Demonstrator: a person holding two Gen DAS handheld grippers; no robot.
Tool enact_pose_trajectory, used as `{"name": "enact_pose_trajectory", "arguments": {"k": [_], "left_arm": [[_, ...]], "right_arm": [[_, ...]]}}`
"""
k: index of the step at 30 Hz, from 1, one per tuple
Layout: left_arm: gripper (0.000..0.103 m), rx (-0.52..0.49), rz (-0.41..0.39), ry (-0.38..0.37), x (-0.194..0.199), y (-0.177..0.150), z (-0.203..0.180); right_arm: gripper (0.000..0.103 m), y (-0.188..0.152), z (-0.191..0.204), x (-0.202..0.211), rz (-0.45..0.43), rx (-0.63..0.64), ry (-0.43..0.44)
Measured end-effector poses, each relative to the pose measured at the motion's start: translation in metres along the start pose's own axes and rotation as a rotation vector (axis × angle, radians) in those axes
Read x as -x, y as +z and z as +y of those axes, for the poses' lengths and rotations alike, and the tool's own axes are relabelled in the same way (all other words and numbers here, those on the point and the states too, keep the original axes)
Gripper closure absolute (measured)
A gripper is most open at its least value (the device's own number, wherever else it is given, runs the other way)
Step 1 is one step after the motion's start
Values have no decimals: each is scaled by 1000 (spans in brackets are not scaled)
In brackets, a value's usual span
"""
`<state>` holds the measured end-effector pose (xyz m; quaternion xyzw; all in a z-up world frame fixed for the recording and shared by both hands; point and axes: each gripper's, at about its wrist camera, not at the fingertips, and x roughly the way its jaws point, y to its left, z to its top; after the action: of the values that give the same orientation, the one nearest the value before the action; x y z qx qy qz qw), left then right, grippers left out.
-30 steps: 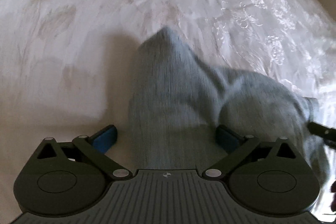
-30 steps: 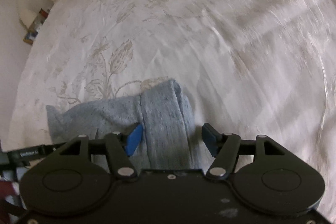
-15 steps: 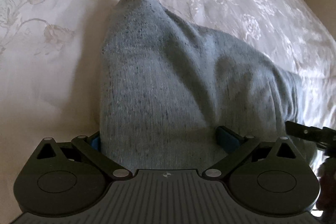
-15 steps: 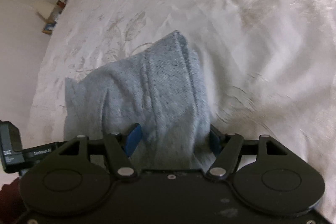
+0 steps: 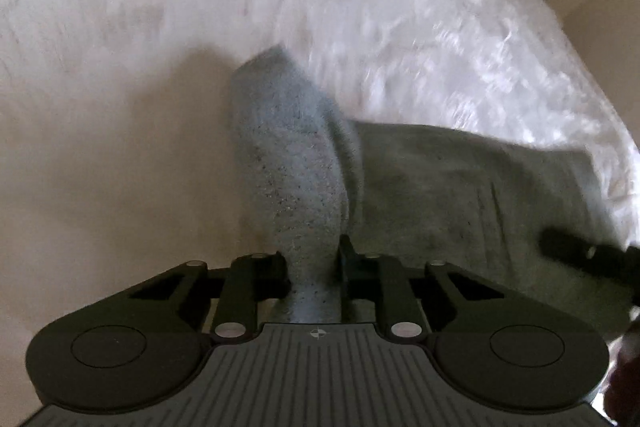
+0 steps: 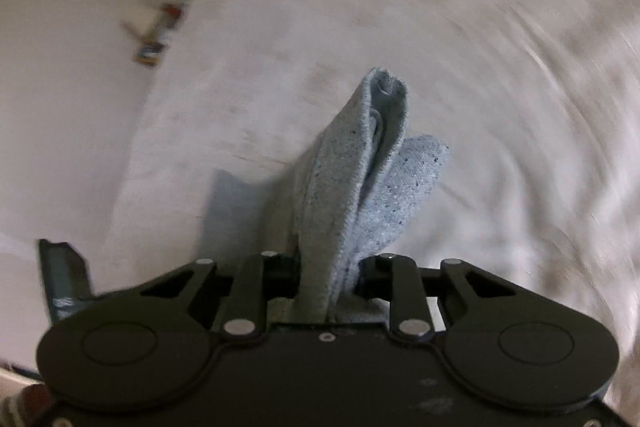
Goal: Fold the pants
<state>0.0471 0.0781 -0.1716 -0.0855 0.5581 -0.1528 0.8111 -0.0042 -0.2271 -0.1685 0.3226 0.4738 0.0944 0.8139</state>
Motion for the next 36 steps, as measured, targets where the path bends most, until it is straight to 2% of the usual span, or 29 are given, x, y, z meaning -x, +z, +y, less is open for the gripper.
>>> {"name": "enact_pose_trajectory", "arguments": {"k": [2,5,7,8,9,10,12,13,15,16,19,21,22,24,26,27,28,30,31,34,36], "left_arm": [[83,-22,-71,18,19,12,-3],[83,-4,-169,38,44,46,7],[79,16,-186,49,49,70,17],[77,39,-191,68,49,80,24],[67,73,-192,103,46,91,33],[64,94,-195,146,42,97,41],[64,132,-200,253,31,104,55],[65,151,-190,283,27,105,61],[65,175,-174,296,22,103,67],[64,174,-172,298,22,100,65],[64,124,-166,290,21,86,52],[64,96,-149,278,17,73,45],[64,89,-132,270,11,67,44],[64,82,-76,271,-7,57,41],[63,79,-30,293,-26,48,44],[61,71,-17,302,-31,43,47],[60,55,-12,309,-35,40,48],[61,39,-27,310,-27,40,46],[61,37,-43,304,-19,41,44],[61,16,-142,285,15,41,35],[61,-15,-226,265,44,38,24]], "right_arm": [[77,16,29,2,-15,95,26],[77,51,61,-5,-55,144,90],[76,74,75,-16,-73,154,119],[70,85,81,-24,-84,160,111],[67,93,85,-33,-90,167,92],[62,101,87,-44,-89,173,54],[61,113,81,-73,-72,181,-78],[61,116,77,-89,-55,196,-188],[61,115,78,-103,-48,269,-358],[61,113,80,-103,-63,299,-381],[68,100,96,-88,-104,363,-307],[84,85,109,-84,-100,448,-280],[97,77,112,-84,-91,480,-277],[98,61,110,-91,-36,497,-294],[99,48,88,-106,45,436,-357],[103,42,75,-114,94,401,-379],[103,37,63,-119,122,367,-383],[102,33,60,-112,105,347,-355],[92,33,64,-105,96,355,-340],[89,29,76,-64,29,379,-270],[83,20,90,-37,-25,414,-245]]}}
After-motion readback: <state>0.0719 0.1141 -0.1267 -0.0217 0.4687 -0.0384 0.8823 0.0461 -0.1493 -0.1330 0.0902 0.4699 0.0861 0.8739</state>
